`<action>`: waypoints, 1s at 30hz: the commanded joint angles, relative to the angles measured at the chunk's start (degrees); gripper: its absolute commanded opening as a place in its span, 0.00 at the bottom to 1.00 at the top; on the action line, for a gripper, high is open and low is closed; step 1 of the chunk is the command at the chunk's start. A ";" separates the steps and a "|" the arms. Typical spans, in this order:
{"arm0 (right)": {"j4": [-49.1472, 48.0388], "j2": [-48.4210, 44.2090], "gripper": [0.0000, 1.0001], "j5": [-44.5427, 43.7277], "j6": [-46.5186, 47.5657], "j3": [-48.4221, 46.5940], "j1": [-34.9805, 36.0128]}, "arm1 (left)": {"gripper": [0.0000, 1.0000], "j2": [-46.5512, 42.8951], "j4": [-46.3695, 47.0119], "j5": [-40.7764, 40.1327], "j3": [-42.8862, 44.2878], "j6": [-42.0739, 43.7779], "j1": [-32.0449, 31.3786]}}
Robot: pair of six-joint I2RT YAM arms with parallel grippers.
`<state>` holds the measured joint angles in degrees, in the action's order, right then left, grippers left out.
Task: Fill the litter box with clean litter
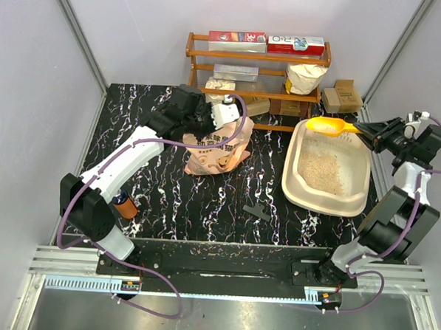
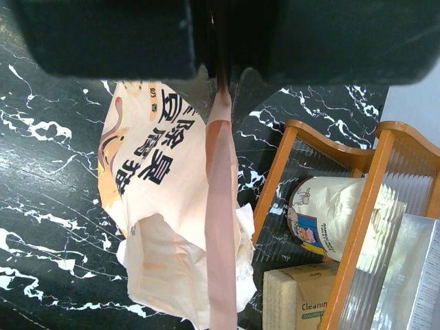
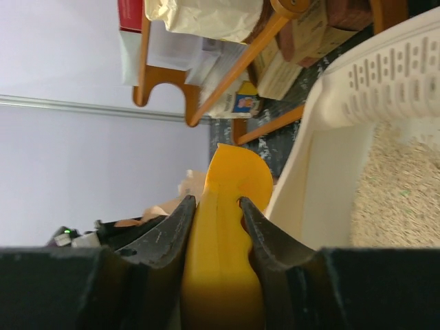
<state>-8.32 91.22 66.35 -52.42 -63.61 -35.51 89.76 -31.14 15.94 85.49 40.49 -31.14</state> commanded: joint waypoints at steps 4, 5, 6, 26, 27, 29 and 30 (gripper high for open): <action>16.30 -9.48 0.00 -8.25 17.69 4.29 -2.46 | 0.00 -3.62 8.81 4.88 -0.94 -1.47 -0.15; 17.71 -9.92 0.00 -8.86 19.45 4.03 -2.55 | 0.00 -3.97 9.07 4.89 -1.38 -1.47 -0.15; 20.68 -10.88 0.00 -10.43 23.03 3.85 -2.99 | 0.00 -4.24 9.07 5.06 -2.17 -1.55 -0.15; 37.85 -24.50 0.00 -46.54 65.05 -3.71 5.95 | 0.00 -6.00 9.87 7.70 -4.64 -4.89 -0.15; 38.28 -25.21 0.00 -47.79 70.56 -3.45 10.15 | 0.00 -6.00 9.87 7.70 -4.55 -5.07 -0.15; 38.20 -26.44 0.00 -49.55 75.17 -2.57 12.91 | 0.00 -6.00 9.87 7.70 -4.37 -5.42 -0.24; 37.68 -27.14 0.00 -51.65 78.84 -2.39 15.35 | 0.00 -6.00 9.69 7.61 -4.28 -5.51 -0.24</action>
<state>29.87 68.10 22.55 10.35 -65.01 -26.46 86.61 -26.89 19.14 80.20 36.38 -31.05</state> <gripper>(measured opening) 0.338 0.061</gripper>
